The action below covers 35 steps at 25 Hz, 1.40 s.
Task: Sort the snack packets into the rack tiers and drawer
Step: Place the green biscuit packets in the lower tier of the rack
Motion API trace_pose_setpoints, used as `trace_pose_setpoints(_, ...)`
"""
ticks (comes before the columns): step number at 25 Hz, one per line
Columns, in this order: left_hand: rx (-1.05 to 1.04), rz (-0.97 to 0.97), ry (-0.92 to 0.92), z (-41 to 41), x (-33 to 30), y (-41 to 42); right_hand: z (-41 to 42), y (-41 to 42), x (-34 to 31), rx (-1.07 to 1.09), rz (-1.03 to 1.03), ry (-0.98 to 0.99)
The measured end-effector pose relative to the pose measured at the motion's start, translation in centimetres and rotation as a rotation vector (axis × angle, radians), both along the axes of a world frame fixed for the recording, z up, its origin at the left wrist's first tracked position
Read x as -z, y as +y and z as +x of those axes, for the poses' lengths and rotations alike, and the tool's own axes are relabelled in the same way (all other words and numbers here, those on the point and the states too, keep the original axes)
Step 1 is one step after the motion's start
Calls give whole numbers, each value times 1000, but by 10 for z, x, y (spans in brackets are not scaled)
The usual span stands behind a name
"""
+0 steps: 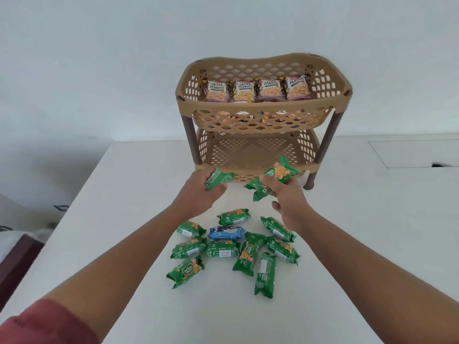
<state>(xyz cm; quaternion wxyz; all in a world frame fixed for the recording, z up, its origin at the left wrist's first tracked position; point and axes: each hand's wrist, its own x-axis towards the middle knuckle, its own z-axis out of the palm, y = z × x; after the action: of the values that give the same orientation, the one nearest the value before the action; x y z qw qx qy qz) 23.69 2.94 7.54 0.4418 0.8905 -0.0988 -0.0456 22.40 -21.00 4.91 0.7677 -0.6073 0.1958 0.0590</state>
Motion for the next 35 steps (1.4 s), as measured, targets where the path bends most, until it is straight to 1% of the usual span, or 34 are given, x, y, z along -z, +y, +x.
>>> trace_pose_setpoints(3,53,26,-54,34,-12,6,24,7,-12,125,-72,-46)
trace_pose_setpoints(7,107,40,-18,73,-17,1,49,4,-20,264,7,-16)
trace_pose_setpoints(12,153,125,-33,108,-7,-20,79,-8,-14,299,68,86)
trace_pose_setpoints(15,152,141,11,127,-2,-32,93,-18,-11,291,83,109)
trace_pose_setpoints(16,158,169,18,134,-1,-35,98,-22,-12,285,60,111)
trace_pose_setpoints(18,153,276,-25,153,2,-41,111,-27,-12,248,-21,90)
trace_pose_setpoints(21,105,438,-62,180,10,-48,132,-29,-12,183,-94,11)
trace_pose_setpoints(23,149,521,-54,196,18,-51,148,-28,-10,147,-146,-9)
trace_pose_setpoints(26,172,603,-14,213,32,-52,174,-27,-5,64,-173,52)
trace_pose_setpoints(29,181,672,142,221,45,-52,193,-27,0,-13,-202,115)
trace_pose_setpoints(31,228,791,196,222,53,-53,203,-28,5,-66,-175,155)
trace_pose_setpoints(32,253,843,181,222,57,-53,207,-28,7,-96,-153,176)
trace_pose_setpoints(33,264,852,144,222,60,-53,210,-28,9,-130,-139,191)
trace_pose_setpoints(35,246,807,60,225,67,-50,214,-30,13,-197,-153,218)
